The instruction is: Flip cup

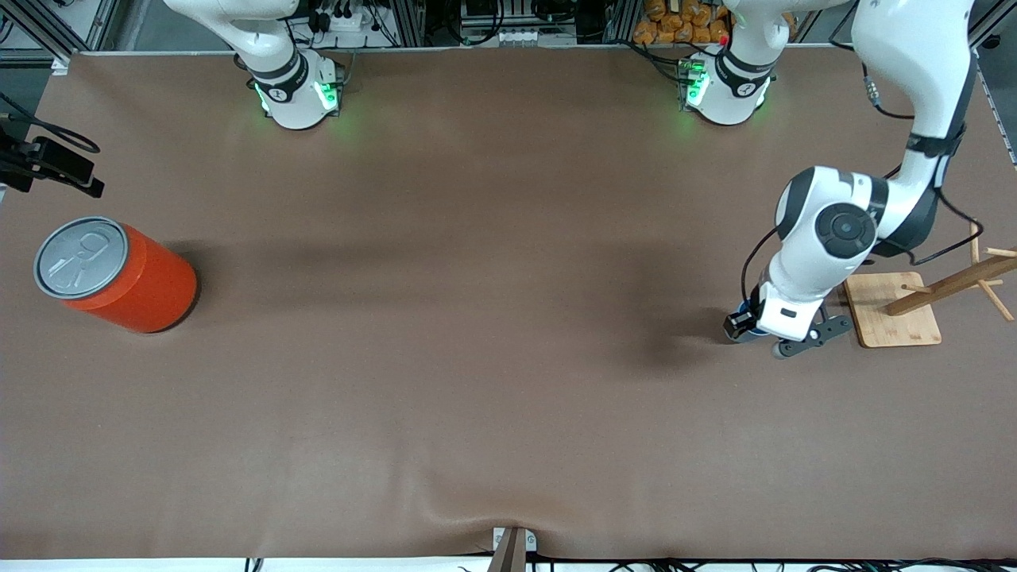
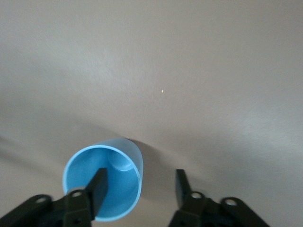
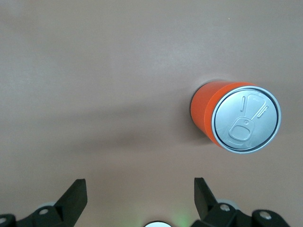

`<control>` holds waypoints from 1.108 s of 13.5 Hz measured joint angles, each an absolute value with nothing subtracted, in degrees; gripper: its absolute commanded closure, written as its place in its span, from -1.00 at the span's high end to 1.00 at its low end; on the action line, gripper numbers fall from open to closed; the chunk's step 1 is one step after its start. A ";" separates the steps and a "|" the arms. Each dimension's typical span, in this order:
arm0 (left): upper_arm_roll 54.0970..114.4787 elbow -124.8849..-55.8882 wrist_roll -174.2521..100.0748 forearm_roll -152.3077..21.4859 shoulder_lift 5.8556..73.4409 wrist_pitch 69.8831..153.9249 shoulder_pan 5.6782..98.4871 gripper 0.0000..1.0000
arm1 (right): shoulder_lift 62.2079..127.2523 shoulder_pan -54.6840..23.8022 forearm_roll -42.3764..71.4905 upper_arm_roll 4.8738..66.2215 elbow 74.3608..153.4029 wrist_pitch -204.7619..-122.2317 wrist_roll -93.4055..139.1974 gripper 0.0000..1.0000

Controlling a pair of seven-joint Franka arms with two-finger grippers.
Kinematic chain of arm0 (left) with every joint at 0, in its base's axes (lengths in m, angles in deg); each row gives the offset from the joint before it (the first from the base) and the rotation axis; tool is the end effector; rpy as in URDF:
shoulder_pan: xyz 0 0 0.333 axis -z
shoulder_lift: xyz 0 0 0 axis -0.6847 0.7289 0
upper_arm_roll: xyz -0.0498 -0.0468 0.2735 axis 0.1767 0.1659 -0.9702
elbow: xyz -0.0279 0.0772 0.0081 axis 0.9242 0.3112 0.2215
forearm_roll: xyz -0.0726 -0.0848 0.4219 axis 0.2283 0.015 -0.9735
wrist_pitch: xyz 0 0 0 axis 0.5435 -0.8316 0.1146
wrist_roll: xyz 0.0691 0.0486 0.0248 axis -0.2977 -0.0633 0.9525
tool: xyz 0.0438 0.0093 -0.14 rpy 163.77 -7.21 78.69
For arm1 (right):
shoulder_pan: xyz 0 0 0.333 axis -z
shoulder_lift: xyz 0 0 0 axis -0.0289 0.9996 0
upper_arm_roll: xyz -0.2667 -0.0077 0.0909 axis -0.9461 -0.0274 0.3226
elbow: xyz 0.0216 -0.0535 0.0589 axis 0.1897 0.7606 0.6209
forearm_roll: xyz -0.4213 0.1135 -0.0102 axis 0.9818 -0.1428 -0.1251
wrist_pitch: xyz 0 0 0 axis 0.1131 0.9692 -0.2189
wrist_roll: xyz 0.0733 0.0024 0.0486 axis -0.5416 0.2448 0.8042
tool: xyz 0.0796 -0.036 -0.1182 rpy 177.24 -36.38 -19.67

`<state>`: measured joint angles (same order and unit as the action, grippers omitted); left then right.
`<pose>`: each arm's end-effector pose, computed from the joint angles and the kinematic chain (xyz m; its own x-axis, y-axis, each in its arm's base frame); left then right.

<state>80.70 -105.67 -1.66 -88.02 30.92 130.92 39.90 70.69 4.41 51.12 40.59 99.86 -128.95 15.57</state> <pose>0.6250 -0.1175 0.2212 0.9204 0.3689 0.1294 0.3749 -0.9267 -0.0254 0.5763 -0.0307 0.5886 0.9938 -0.0938 -0.0601 -0.0942 -0.9955 -0.0041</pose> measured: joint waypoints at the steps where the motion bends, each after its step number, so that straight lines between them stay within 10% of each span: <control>1: 80.93 -104.83 -1.66 -88.02 28.96 128.74 39.92 1.00 | 70.67 4.39 51.11 40.66 99.64 -128.96 15.57 1.00; 15: 81.23 -82.93 -23.35 -78.26 11.93 89.61 37.96 1.00 | 70.64 2.92 50.99 40.56 99.43 -129.07 15.42 1.00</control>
